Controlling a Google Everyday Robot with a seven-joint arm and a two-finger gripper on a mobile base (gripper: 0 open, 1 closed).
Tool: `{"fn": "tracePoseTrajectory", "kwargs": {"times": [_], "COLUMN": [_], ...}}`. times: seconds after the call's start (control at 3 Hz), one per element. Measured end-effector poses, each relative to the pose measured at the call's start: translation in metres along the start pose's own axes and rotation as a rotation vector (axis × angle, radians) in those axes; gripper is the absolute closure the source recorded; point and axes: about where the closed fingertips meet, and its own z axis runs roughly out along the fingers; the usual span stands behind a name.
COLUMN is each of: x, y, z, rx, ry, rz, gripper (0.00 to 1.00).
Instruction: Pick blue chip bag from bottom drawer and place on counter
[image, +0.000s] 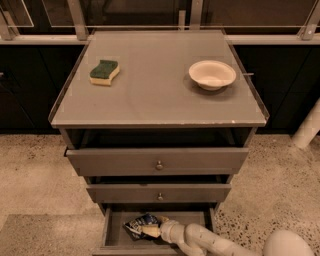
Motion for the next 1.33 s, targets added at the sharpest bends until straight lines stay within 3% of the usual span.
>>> {"fn": "tracePoseTrajectory", "kwargs": {"times": [0.33, 0.67, 1.0, 1.33], "x": [0.000, -0.009, -0.027, -0.046], "y": [0.000, 0.006, 0.003, -0.002], "z": [0.000, -0.009, -0.058, -0.141], "rx": [0.000, -0.031, -0.044, -0.004], "ry": [0.000, -0.006, -0.011, -0.007], "rz": [0.000, 0.007, 0.025, 0.058], "gripper": [1.00, 1.00, 1.00, 1.00]}}
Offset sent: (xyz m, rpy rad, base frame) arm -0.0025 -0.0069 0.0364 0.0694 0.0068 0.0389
